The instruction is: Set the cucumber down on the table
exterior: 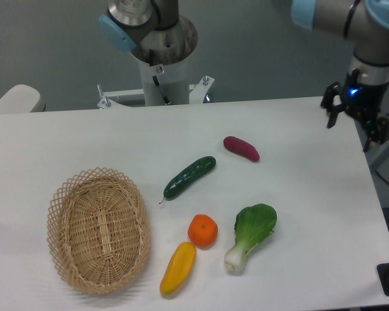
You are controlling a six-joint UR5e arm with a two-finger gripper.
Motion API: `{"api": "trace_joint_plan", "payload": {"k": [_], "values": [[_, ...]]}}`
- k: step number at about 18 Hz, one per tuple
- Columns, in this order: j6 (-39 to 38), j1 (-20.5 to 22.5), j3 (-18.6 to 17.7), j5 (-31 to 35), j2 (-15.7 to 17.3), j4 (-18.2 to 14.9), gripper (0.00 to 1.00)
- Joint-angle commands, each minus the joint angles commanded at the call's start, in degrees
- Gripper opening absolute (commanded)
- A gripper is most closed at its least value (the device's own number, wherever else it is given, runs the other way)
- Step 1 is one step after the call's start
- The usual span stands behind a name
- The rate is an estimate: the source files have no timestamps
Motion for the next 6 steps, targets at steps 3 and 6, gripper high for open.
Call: {"api": "trace_joint_plan", "payload": {"k": [3,6], "values": [[1.9,0.6,-0.4,0.0,0.1,0.0,1.0],[1.9,0.4,-0.5,-0.1,0.1,0.1,1.0]]}}
